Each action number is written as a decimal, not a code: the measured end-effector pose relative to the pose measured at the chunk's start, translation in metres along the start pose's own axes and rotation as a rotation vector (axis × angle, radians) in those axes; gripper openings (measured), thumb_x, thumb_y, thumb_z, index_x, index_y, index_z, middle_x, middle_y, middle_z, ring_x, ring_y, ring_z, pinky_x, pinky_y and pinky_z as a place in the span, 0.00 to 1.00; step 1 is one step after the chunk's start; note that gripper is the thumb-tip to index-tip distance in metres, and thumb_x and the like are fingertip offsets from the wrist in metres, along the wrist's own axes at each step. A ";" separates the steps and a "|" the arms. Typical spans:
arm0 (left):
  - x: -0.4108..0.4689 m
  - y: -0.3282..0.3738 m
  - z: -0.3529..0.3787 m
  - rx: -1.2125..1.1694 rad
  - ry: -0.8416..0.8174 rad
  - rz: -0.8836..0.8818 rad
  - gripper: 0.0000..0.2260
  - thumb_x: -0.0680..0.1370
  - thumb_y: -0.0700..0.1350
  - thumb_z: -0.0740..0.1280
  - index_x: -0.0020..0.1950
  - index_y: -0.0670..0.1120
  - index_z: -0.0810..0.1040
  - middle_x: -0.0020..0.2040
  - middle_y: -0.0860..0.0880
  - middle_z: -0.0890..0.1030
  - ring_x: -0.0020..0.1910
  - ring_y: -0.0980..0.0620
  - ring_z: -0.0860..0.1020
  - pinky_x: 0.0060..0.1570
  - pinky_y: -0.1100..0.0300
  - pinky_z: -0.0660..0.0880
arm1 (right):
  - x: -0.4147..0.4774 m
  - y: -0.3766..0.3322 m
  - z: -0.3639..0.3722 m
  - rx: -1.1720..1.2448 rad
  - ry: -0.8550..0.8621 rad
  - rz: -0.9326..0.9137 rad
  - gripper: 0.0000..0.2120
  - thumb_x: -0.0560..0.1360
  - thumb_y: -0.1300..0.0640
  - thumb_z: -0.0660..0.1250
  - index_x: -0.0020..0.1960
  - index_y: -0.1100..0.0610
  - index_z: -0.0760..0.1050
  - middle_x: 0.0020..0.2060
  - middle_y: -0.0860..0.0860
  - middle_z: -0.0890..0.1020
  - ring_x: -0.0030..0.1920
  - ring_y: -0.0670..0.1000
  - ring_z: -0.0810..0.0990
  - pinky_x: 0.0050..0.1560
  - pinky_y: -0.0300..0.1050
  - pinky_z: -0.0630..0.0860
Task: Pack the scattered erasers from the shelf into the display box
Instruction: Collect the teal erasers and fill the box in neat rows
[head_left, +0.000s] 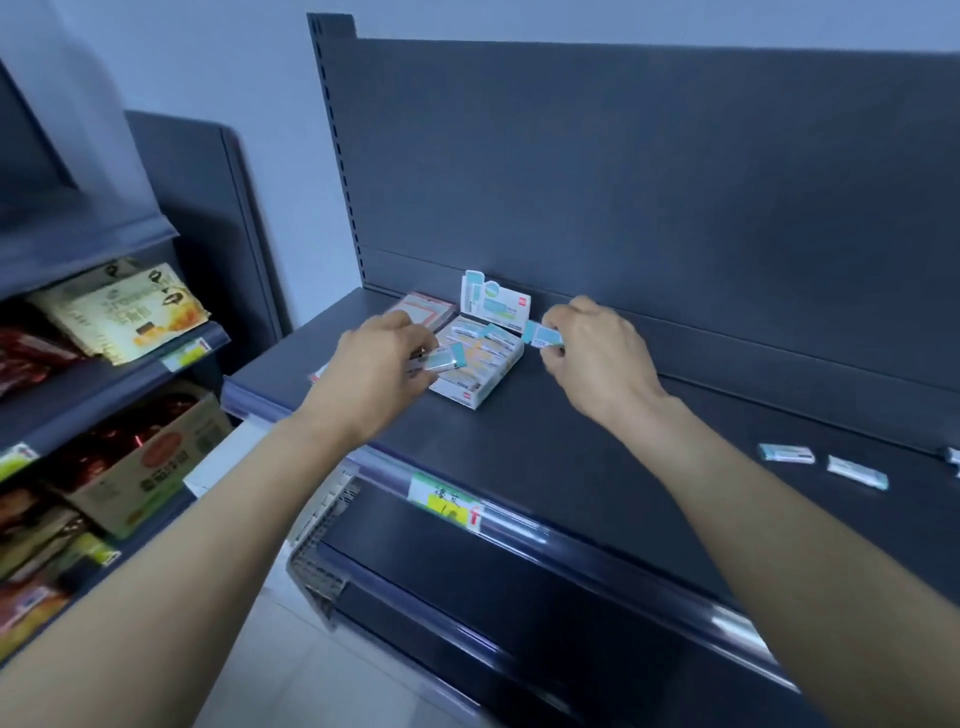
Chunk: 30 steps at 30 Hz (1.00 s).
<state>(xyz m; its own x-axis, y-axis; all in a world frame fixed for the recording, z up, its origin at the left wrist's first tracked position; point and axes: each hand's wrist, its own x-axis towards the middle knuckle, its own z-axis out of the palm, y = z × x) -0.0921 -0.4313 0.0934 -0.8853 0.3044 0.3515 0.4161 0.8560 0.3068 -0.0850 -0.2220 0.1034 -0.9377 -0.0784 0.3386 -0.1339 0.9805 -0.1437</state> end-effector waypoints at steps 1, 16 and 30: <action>0.003 -0.011 -0.004 -0.009 -0.001 0.009 0.08 0.74 0.43 0.68 0.52 0.44 0.78 0.48 0.45 0.76 0.51 0.43 0.74 0.53 0.48 0.72 | 0.005 -0.010 0.002 -0.005 0.006 0.013 0.11 0.78 0.60 0.59 0.59 0.59 0.73 0.54 0.55 0.75 0.53 0.59 0.74 0.45 0.48 0.72; 0.077 -0.065 0.021 -0.026 -0.092 0.081 0.08 0.74 0.43 0.68 0.51 0.43 0.78 0.49 0.46 0.76 0.50 0.43 0.74 0.52 0.50 0.72 | 0.074 -0.020 0.036 -0.007 0.008 0.096 0.10 0.77 0.62 0.60 0.57 0.61 0.74 0.52 0.55 0.76 0.54 0.57 0.72 0.49 0.50 0.75; 0.161 -0.103 0.076 0.002 -0.280 0.228 0.12 0.75 0.44 0.66 0.58 0.45 0.77 0.54 0.46 0.76 0.54 0.44 0.74 0.53 0.53 0.70 | 0.124 -0.022 0.090 -0.053 -0.187 0.182 0.12 0.76 0.64 0.61 0.59 0.59 0.72 0.55 0.54 0.77 0.57 0.55 0.72 0.49 0.50 0.75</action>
<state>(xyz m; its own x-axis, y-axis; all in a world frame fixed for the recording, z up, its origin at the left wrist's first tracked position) -0.2935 -0.4387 0.0512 -0.7921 0.5904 0.1549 0.6097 0.7533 0.2467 -0.2268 -0.2696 0.0648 -0.9883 0.0733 0.1334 0.0550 0.9891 -0.1362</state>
